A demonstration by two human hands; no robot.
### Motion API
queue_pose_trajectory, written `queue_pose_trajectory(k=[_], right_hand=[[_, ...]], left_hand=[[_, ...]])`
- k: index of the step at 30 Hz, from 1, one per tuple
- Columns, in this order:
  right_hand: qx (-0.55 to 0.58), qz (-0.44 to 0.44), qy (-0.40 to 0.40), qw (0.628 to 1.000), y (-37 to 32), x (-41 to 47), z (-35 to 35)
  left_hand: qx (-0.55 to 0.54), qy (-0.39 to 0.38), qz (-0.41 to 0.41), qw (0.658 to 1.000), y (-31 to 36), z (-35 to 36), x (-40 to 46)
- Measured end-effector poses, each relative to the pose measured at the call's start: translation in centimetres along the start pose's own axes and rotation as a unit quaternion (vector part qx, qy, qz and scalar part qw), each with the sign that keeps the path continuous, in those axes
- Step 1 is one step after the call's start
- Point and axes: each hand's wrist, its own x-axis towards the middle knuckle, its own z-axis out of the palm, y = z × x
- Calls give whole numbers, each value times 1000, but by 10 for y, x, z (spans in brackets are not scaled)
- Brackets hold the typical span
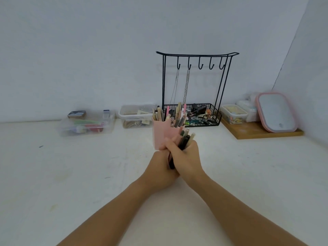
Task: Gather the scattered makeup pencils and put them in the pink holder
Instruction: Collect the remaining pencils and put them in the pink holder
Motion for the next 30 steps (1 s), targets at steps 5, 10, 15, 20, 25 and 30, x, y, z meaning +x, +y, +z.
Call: queue_pose_trajectory(k=[5,10,15,20,25,30], right_hand=[[95,-38,63,993,-20,17,-36],[6,-32,126,992,1,35,-64],[12,6,87,996,19,45,-62],[123,-44,88,988,-9,40,-47],[196,-40,42,979,-37,53,-17],[190,-9,78,979,-28,72,6]], left_hand=[[-61,133,87,985,-12,-10,0],[-46,258,18,965,-24,-17,8],[85,182,65,977,-30,-16,11],[178,149,79,970,-31,-15,13],[170,123,79,975,-38,-17,14],[138,112,86,980,-42,-18,14]])
